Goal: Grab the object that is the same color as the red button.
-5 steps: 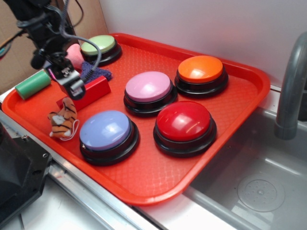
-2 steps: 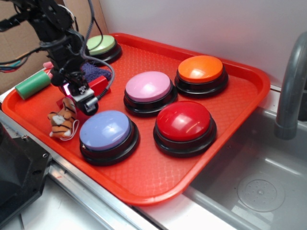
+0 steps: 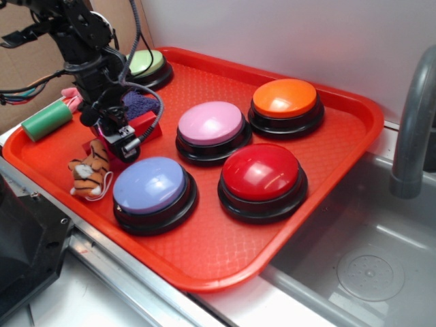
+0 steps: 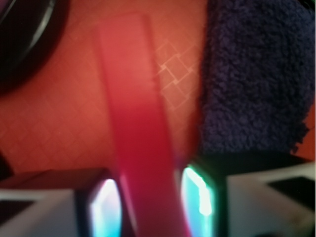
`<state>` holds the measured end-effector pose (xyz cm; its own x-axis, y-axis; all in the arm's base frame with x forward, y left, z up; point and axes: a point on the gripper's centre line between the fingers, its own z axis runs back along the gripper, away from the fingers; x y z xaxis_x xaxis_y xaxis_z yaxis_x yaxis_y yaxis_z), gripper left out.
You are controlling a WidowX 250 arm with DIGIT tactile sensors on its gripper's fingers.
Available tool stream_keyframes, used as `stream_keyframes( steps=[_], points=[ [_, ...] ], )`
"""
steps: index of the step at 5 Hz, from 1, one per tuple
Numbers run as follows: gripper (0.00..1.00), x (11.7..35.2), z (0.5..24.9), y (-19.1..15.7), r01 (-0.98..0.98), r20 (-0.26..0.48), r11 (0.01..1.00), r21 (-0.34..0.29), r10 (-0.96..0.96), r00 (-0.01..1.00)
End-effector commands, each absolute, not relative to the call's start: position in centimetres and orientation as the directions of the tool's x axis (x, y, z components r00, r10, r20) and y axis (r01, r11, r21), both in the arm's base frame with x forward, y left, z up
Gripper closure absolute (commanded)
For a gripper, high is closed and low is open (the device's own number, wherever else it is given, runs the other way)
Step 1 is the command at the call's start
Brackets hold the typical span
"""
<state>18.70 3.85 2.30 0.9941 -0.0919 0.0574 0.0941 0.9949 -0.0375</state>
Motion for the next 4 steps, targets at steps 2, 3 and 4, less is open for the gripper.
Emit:
stream_keyframes(
  steps=[2,3,4],
  points=[
    [1.0,18.7,9.5,4.7,-0.011,-0.045,1.0,-0.004,0.011,0.999],
    [1.0,17.6,13.1,5.2,-0.085,-0.008,0.996,-0.041,0.085,0.996],
    [1.0,16.7,16.1,5.5,-0.126,0.026,0.99,-0.057,0.127,0.992]
  ],
)
